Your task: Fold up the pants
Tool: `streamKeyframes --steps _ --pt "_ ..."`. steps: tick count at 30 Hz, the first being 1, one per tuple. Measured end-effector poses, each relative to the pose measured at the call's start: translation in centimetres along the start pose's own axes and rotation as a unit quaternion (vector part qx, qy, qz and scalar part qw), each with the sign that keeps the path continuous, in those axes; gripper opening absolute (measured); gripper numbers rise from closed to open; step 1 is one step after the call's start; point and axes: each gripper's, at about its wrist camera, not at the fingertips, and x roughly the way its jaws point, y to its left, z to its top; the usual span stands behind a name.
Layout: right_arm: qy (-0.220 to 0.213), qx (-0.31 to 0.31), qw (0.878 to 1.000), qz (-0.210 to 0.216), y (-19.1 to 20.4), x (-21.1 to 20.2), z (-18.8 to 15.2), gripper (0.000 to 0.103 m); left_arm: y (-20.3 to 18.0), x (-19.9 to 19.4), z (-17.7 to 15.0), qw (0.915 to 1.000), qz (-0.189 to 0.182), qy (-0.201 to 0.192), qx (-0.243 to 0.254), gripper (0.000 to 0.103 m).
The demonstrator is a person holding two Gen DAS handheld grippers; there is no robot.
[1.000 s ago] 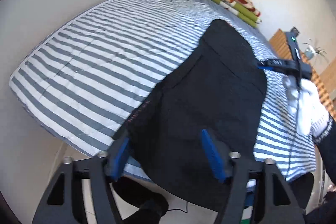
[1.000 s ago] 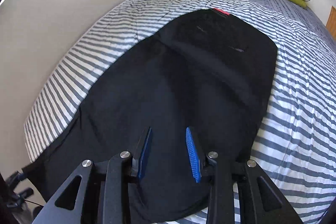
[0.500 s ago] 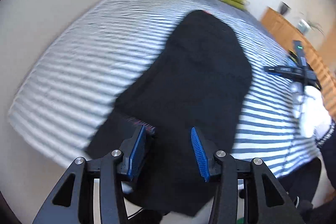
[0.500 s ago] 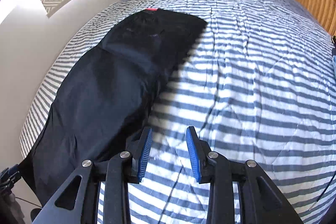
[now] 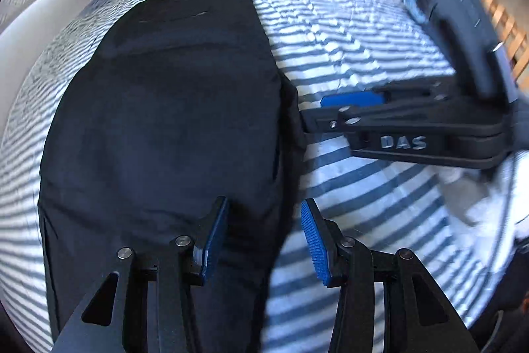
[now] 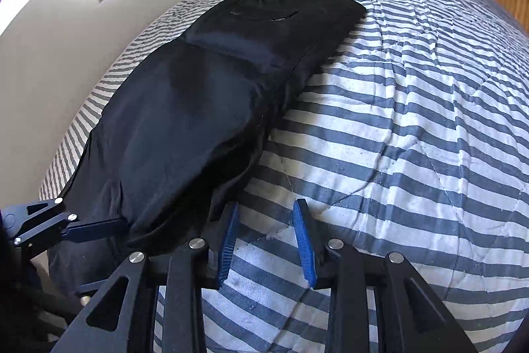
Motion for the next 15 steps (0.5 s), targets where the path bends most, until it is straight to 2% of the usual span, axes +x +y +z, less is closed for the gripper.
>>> streamKeyframes --steps 1,3,4,6,11,13,15 --pt "0.001 -0.002 1.0 0.005 0.0 0.0 0.1 0.031 0.0 0.5 0.1 1.0 0.003 0.002 0.005 0.045" --pt "-0.001 -0.006 1.0 0.008 -0.1 -0.1 0.2 0.031 0.3 0.8 0.2 1.0 0.001 0.001 0.006 0.021" --pt "-0.003 -0.008 1.0 0.009 -0.1 -0.1 0.2 0.031 0.6 0.7 0.3 1.0 -0.004 0.0 0.003 0.018" --pt "-0.002 -0.008 1.0 0.012 -0.3 0.0 0.2 0.031 1.5 0.4 0.3 0.9997 -0.022 0.0 -0.009 0.004" --pt "-0.007 -0.023 1.0 0.008 0.4 0.2 0.1 0.031 3.0 -0.9 -0.2 0.9978 -0.06 -0.019 -0.023 0.005" --pt "-0.009 -0.018 1.0 0.016 0.4 0.0 0.2 0.031 3.3 -0.7 -0.1 0.9962 -0.08 -0.014 -0.031 0.008" --pt "-0.006 -0.007 1.0 0.025 0.4 -0.1 0.3 0.031 3.3 -0.5 -0.1 0.9962 -0.082 -0.009 -0.029 0.024"
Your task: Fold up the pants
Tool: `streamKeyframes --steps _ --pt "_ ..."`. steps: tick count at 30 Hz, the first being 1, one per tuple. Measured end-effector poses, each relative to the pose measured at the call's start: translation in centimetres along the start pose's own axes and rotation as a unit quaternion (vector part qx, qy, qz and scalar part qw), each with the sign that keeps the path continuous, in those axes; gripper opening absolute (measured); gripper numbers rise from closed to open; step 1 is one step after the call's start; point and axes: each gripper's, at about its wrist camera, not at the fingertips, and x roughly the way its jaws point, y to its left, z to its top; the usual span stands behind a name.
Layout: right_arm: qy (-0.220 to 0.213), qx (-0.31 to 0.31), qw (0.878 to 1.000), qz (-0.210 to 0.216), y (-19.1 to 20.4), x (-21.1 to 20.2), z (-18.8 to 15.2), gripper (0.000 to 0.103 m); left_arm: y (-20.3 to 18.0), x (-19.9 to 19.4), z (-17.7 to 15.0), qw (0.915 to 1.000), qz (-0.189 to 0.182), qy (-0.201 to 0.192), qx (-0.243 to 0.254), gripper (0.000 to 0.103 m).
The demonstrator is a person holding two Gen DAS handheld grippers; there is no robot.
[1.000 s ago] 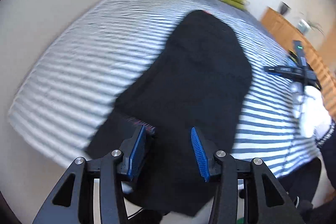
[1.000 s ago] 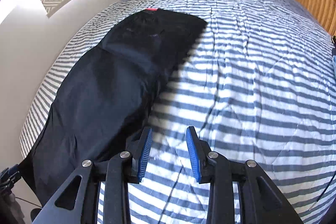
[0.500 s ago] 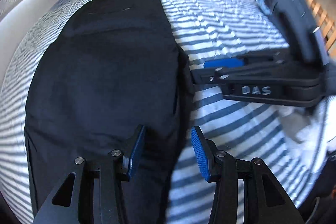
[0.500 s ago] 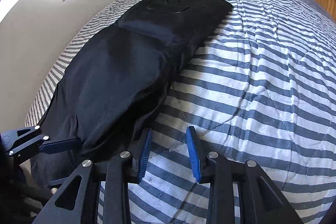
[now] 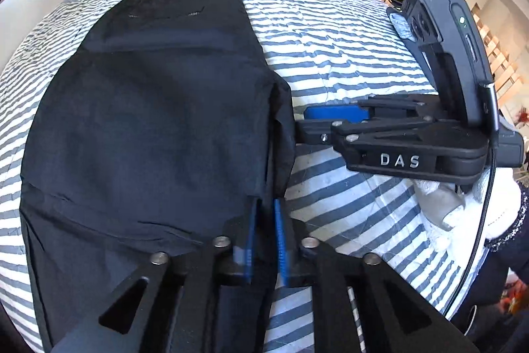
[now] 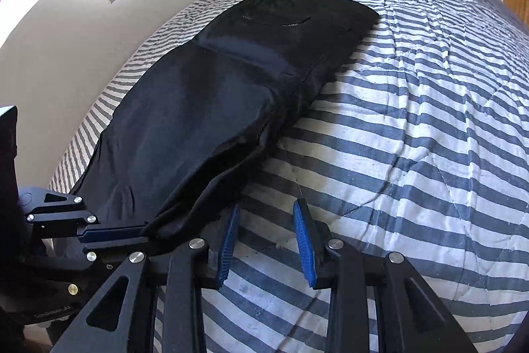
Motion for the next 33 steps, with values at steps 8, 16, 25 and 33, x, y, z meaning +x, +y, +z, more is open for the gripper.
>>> streamKeyframes --steps 8,16,25,33 --pt "-0.03 0.0 0.999 -0.025 0.0 -1.7 0.4 0.031 0.0 0.4 -0.1 0.9996 0.027 0.003 0.008 0.031" --pt "-0.009 -0.046 0.997 -0.057 1.1 0.4 0.5 0.031 -0.3 1.0 0.1 0.9985 0.05 0.007 0.022 0.031" --pt "-0.006 -0.06 0.994 -0.086 0.4 0.7 -0.3 0.03 -0.1 1.1 0.6 0.9987 0.046 0.01 0.019 0.034" --pt "-0.027 -0.042 0.997 -0.066 0.4 -0.6 -0.5 0.03 -1.2 0.6 0.4 0.9952 0.084 0.004 0.05 0.035"
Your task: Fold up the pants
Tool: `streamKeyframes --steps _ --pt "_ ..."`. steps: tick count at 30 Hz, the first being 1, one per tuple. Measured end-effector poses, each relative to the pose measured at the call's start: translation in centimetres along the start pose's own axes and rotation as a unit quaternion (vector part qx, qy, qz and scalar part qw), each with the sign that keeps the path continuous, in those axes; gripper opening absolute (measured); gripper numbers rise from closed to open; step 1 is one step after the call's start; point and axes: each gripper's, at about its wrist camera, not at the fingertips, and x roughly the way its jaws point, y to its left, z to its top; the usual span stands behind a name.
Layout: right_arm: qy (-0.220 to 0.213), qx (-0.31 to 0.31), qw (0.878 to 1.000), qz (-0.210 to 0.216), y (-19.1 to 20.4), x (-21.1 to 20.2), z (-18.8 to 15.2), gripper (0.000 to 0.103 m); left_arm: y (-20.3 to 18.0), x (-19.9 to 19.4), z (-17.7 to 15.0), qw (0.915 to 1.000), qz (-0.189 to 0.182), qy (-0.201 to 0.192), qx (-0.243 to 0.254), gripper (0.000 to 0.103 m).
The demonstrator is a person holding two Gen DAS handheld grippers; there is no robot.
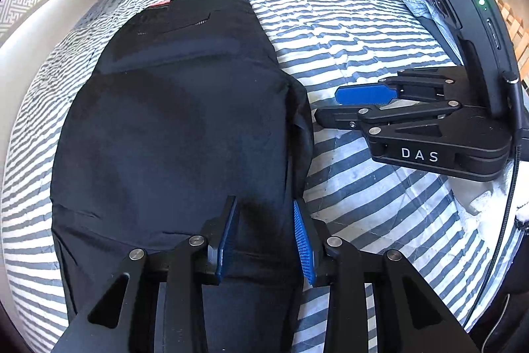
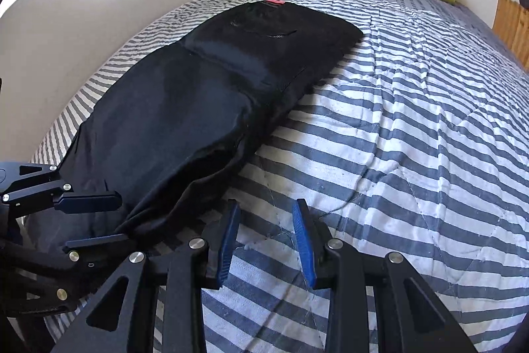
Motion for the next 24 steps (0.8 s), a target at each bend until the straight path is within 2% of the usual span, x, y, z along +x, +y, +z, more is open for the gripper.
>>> streamKeyframes --steps 8,17,24 --pt "-0.007 -0.01 1.0 0.012 1.2 -0.1 0.6 0.03 0.1 -0.4 -0.1 1.0 0.007 -0.001 0.003 0.035" --pt "-0.007 -0.031 0.999 -0.015 2.0 0.5 0.4 0.03 0.3 -0.4 0.0 1.0 0.004 -0.001 -0.002 0.035" --pt "-0.01 -0.033 0.999 -0.018 2.0 0.2 0.3 0.03 0.1 -0.2 0.0 1.0 0.005 0.002 -0.002 0.035"
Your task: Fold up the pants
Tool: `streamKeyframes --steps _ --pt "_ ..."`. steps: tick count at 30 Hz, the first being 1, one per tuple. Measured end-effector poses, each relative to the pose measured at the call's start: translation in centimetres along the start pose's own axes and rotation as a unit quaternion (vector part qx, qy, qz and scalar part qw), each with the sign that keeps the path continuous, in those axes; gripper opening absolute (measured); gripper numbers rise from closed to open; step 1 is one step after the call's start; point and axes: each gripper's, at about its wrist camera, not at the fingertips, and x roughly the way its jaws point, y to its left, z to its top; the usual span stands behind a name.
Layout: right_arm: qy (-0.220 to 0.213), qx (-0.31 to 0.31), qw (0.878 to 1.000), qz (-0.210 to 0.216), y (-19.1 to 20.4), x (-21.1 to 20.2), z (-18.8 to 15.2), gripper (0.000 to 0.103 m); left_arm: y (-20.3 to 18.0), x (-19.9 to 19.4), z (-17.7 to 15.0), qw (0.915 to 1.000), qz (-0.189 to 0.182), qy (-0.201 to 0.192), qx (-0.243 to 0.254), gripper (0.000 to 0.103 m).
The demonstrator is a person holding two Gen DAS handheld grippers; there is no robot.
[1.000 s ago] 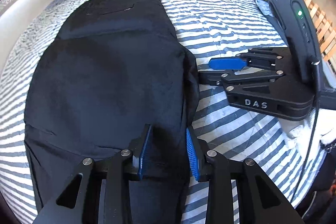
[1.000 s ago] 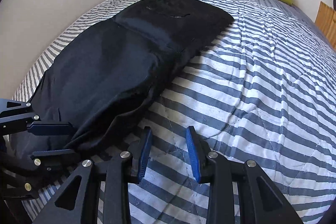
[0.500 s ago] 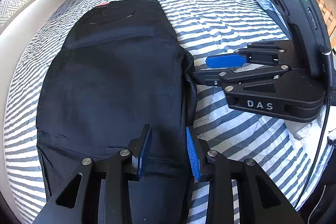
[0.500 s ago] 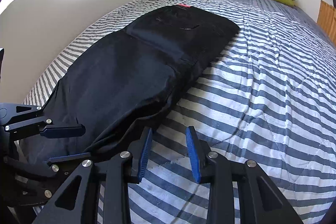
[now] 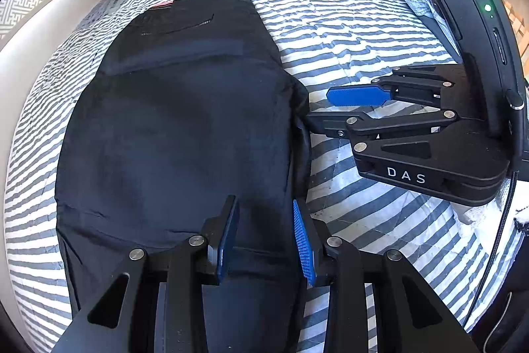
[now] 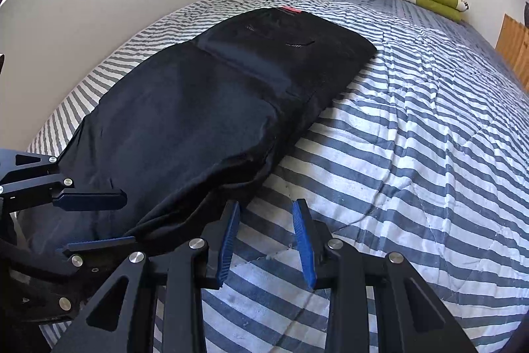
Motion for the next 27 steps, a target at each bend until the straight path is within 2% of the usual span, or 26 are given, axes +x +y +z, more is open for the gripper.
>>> streamKeyframes --steps 5,10,14,16,20,24,27 --pt "0.005 0.001 1.0 -0.005 -0.4 0.2 -0.1 0.03 0.3 0.1 0.0 1.0 0.0 0.002 -0.005 0.039" --pt "0.016 0.033 0.999 0.005 -2.3 0.5 -0.5 0.03 0.0 0.7 0.3 1.0 0.002 0.006 0.006 0.039" --pt "0.006 0.052 0.998 0.032 -2.7 -0.1 -0.4 0.03 0.5 0.6 0.7 0.9999 -0.014 0.006 -0.006 0.04" --pt "-0.006 0.062 0.997 0.054 -2.6 -0.7 -0.1 0.03 0.6 0.3 0.6 0.9999 -0.011 0.005 -0.005 0.04" --pt "-0.024 0.057 0.996 0.07 -1.6 -0.8 0.9 0.031 0.5 -0.2 0.6 1.0 -0.002 0.003 0.002 0.04" --pt "0.0 0.023 0.999 0.041 -0.4 0.8 0.8 0.031 0.2 -0.3 0.7 0.9998 0.011 0.001 0.014 0.041" --pt "0.013 0.024 0.999 0.037 -0.9 1.2 0.2 0.031 0.2 0.1 0.8 0.9998 0.013 0.005 0.017 0.041"
